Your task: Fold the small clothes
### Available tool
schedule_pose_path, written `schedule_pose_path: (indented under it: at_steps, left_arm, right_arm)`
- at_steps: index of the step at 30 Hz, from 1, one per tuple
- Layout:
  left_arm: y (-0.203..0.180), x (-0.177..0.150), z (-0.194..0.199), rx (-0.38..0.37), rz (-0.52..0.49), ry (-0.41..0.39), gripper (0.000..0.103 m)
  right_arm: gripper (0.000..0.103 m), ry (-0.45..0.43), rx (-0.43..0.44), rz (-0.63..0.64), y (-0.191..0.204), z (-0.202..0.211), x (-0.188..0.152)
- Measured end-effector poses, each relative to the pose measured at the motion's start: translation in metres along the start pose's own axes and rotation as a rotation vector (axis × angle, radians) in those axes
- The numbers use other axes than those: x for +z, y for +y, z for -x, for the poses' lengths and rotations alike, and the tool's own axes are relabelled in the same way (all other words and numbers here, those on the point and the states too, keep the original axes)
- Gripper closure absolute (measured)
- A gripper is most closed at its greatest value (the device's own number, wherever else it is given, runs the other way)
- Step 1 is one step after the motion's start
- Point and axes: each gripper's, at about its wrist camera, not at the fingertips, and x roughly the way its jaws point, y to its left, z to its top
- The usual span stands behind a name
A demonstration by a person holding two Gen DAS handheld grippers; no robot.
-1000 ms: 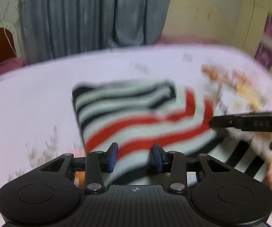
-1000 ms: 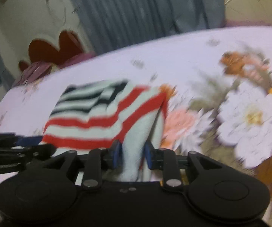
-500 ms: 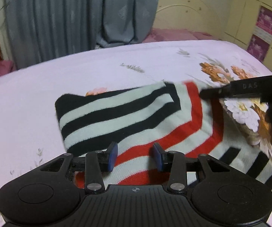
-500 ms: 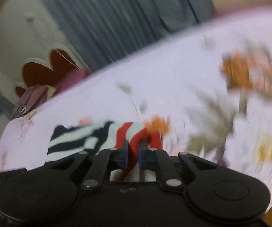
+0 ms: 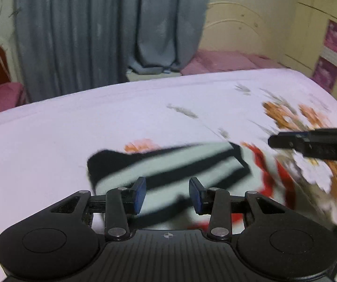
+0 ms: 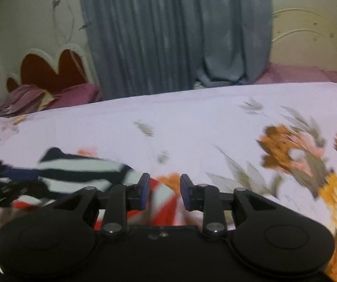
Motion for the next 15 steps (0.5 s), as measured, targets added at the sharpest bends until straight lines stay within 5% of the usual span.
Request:
schedule_pose_path:
  at_steps: [3,5,10,12,15]
  left_arm:
    - [0.002,0.002,-0.030,0.041,0.006,0.051,0.064]
    - [0.004,-0.008,-0.043,0.035,0.008,0.050,0.063]
    - [0.003,-0.006,-0.017,-0.009,0.024,-0.010,0.063]
    - [-0.007,-0.009,-0.004,-0.030,0.015,-0.037,0.063]
    - [-0.027,-0.019,0.008,-0.079,-0.013,-0.042,0.063]
  right_arm:
    - [0.080,0.057,0.032,0.054,0.020,-0.023,0.008]
    - [0.085,0.182,-0.032,0.122,0.028,-0.051,-0.001]
    - [0.082,0.182,-0.083,0.169,0.031,-0.048,-0.005]
    - [0.075,0.108,-0.051,0.123,0.031,-0.031,0.001]
    - [0.078,0.098,0.015,0.096,0.034,-0.019,0.000]
